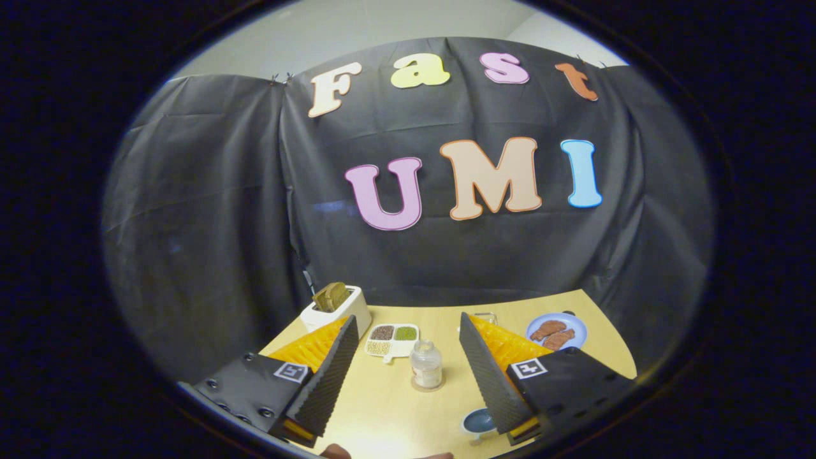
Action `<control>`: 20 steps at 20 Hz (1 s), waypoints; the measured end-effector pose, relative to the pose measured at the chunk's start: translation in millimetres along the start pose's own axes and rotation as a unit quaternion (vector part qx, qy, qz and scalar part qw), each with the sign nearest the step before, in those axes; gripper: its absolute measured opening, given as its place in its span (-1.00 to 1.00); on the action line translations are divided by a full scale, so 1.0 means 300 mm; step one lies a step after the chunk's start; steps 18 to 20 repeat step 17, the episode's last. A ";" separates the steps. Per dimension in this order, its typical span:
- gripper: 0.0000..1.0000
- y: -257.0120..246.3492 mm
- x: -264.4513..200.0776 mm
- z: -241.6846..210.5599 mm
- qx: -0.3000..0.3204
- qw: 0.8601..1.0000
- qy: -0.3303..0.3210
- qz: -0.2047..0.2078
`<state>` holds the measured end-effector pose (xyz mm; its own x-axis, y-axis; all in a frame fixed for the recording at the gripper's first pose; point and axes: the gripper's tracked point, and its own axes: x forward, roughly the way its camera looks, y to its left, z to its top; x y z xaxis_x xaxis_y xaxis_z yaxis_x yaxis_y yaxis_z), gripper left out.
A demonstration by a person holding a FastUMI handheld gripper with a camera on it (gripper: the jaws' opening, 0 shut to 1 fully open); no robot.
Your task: Take the bottle from table, then pour the juice into the cup, finally place the bottle on the coaster
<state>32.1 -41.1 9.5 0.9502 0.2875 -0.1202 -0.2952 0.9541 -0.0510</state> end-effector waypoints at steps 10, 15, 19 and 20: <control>0.97 -0.049 -0.023 0.013 0.005 1.000 -0.003 -0.008; 0.97 -0.053 -0.032 -0.004 0.000 1.000 0.001 -0.015; 0.97 -0.043 -0.029 -0.005 0.001 1.000 0.002 -0.011; 0.97 -0.043 -0.029 -0.005 0.001 1.000 0.002 -0.011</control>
